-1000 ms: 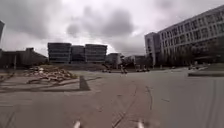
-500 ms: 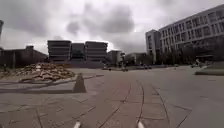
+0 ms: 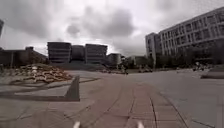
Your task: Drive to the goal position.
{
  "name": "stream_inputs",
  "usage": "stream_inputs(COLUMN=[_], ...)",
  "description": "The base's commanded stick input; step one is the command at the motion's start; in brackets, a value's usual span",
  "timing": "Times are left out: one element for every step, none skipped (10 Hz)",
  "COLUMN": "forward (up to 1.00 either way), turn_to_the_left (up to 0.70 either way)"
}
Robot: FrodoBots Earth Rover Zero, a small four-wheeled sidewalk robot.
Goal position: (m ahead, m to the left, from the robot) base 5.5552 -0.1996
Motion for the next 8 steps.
stream_inputs(forward=[1.0,1.0,1.0,1.0,1.0,1.0,1.0,1.0], turn_to_the_left=[0.0,0.0,0.0,0.0,0.0,0.0,0.0,0.0])
